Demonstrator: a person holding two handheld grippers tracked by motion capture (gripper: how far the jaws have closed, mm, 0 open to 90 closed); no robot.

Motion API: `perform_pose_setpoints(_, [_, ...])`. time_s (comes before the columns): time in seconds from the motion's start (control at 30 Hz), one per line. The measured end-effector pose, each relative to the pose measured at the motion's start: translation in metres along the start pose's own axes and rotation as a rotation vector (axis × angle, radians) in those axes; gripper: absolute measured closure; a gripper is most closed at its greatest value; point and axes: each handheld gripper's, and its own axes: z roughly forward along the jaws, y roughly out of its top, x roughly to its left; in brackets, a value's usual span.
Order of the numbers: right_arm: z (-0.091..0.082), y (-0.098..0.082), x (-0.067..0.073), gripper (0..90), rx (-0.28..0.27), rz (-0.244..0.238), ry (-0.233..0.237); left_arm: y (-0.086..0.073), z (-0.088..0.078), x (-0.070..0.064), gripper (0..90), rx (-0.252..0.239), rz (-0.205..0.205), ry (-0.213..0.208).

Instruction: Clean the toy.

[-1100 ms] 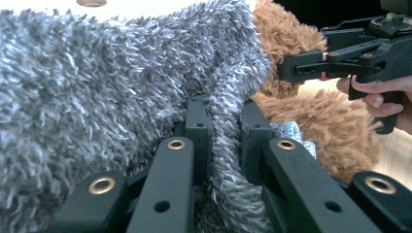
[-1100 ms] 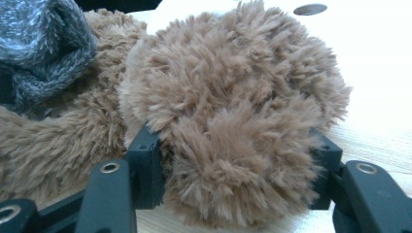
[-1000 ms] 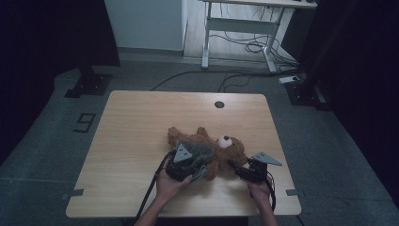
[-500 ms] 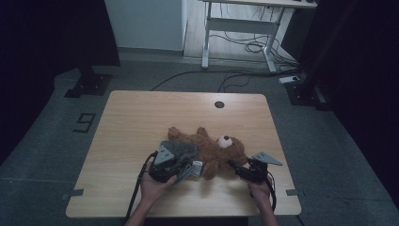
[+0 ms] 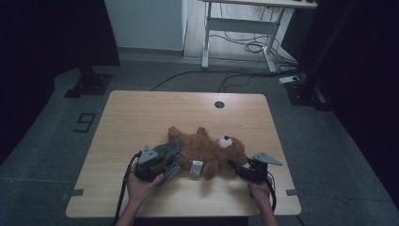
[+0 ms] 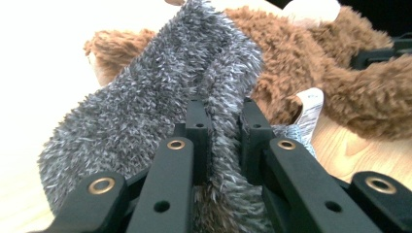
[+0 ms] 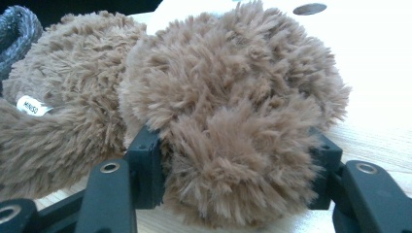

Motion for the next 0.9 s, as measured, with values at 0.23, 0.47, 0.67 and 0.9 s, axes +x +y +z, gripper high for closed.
perform_pose_setpoints(0.23, [0.000,0.000,0.000,40.4,-0.003,0.003,0.000,0.017,-0.002,-0.022,78.3,-0.035,0.037,-0.058])
perform_pose_setpoints(0.47, [0.000,0.000,0.000,40.4,-0.002,0.002,0.000,0.035,0.020,-0.056,78.1,0.002,0.132,-0.095])
perform_pose_setpoints(0.67, [0.000,0.000,-0.001,40.4,-0.002,0.002,0.000,0.029,0.051,-0.067,78.0,0.069,0.138,-0.113])
perform_pose_setpoints(0.9, [0.000,0.000,0.000,40.4,-0.001,0.002,-0.001,0.022,0.056,-0.063,78.0,0.073,0.119,-0.115])
